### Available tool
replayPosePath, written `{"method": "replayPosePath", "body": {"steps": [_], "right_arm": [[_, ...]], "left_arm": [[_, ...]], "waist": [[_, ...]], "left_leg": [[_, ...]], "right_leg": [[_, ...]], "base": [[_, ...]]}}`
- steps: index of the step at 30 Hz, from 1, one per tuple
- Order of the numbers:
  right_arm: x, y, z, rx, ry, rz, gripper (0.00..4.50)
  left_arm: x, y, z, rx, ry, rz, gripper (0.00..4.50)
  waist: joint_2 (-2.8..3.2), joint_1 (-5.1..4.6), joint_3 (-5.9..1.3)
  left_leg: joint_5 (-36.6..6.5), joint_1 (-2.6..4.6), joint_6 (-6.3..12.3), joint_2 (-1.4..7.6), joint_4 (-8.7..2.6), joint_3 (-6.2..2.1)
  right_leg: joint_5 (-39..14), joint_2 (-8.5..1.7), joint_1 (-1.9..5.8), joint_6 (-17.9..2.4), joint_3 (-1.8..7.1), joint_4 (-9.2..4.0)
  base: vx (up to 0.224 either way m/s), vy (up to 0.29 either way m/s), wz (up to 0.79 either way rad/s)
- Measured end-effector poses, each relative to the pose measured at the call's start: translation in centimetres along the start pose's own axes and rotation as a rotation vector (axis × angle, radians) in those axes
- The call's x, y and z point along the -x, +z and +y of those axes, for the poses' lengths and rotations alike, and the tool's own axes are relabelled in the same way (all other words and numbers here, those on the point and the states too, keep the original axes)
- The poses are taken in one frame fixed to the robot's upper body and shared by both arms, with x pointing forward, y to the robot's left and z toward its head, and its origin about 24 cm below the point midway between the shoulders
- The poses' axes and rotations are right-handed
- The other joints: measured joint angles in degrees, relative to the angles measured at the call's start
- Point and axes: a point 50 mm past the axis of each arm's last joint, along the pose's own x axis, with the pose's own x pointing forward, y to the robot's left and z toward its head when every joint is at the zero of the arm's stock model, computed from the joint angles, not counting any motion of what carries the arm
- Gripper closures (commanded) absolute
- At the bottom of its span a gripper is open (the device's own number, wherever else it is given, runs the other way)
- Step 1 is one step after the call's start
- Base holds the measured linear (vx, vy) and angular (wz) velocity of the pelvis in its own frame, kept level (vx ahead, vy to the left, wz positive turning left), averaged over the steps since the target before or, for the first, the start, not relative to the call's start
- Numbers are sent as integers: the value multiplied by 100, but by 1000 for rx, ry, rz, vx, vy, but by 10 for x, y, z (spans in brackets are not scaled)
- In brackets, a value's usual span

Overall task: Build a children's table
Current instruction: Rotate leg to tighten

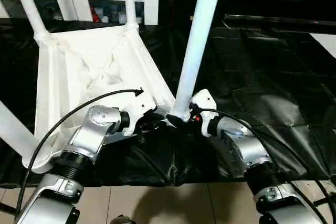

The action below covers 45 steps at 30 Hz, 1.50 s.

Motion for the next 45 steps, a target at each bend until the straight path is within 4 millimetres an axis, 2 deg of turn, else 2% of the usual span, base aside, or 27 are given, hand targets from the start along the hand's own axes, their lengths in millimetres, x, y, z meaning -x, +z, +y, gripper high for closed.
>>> {"method": "replayPosePath", "body": {"steps": [3,4,7,13,14,18,22,23,25,34,41,43,45], "right_arm": [[1,0,-2,8,-7,3,66],[2,0,-3,10,-9,5,66],[3,0,-4,13,-10,6,66],[2,0,-4,17,-5,8,66],[2,0,-3,21,-3,8,66],[1,0,-4,25,0,8,66],[2,0,-3,38,13,10,66],[2,0,-3,51,24,11,66],[4,1,-3,87,56,19,66],[9,-2,-7,185,217,87,66],[18,-1,-8,186,354,100,66],[21,-2,-8,182,395,104,99],[21,-1,-6,172,432,95,99]], "left_arm": [[5,-2,3,-6,12,14,358],[6,-2,4,-6,16,19,338],[8,-3,5,-4,19,23,323],[9,-4,4,-19,-8,41,323],[9,-5,4,-18,-10,42,351],[9,-5,4,-11,-10,44,364],[9,-5,5,1,-24,40,411],[9,-5,5,5,-30,37,411],[10,-6,4,17,-49,25,444],[17,-11,-1,-14,-154,27,449],[23,-15,-6,-21,-217,22,449],[24,-15,-7,-20,-239,24,450],[28,-17,-6,-15,-253,31,450]], "waist": [[0,1,0],[0,1,0],[-1,1,0],[-2,2,0],[-2,1,0],[-2,-1,0],[-2,-2,0],[-2,-2,0],[-2,-2,0],[-2,18,0],[-3,39,-1],[-4,72,-2],[-6,96,-3]], "left_leg": [[0,0,0,0,0,0],[0,0,0,0,1,0],[0,0,0,0,4,0],[0,1,0,0,7,0],[0,1,0,0,7,0],[0,3,0,0,8,0],[0,3,0,0,12,0],[0,3,0,0,12,0],[-1,2,1,0,12,0],[-3,0,5,0,26,0],[-4,0,8,3,33,0],[-4,0,8,4,33,0],[-4,1,8,5,36,0]], "right_leg": [[0,0,-1,0,0,3],[0,0,-1,0,0,3],[0,0,-1,0,0,6],[0,0,0,0,0,8],[0,0,0,0,0,9],[0,0,1,0,1,11],[0,0,1,0,2,14],[0,0,2,0,2,14],[0,0,1,0,2,13],[1,-2,4,-1,1,19],[1,-2,7,-2,0,23],[1,-2,6,-2,-1,23],[1,-1,6,-2,-2,27]], "base": [[0,0,0],[0,0,0],[0,0,0],[0,0,0],[0,0,0],[0,0,0],[0,0,0],[0,0,0],[0,0,0],[0,0,0],[0,0,0],[0,0,0],[0,0,0]]}}
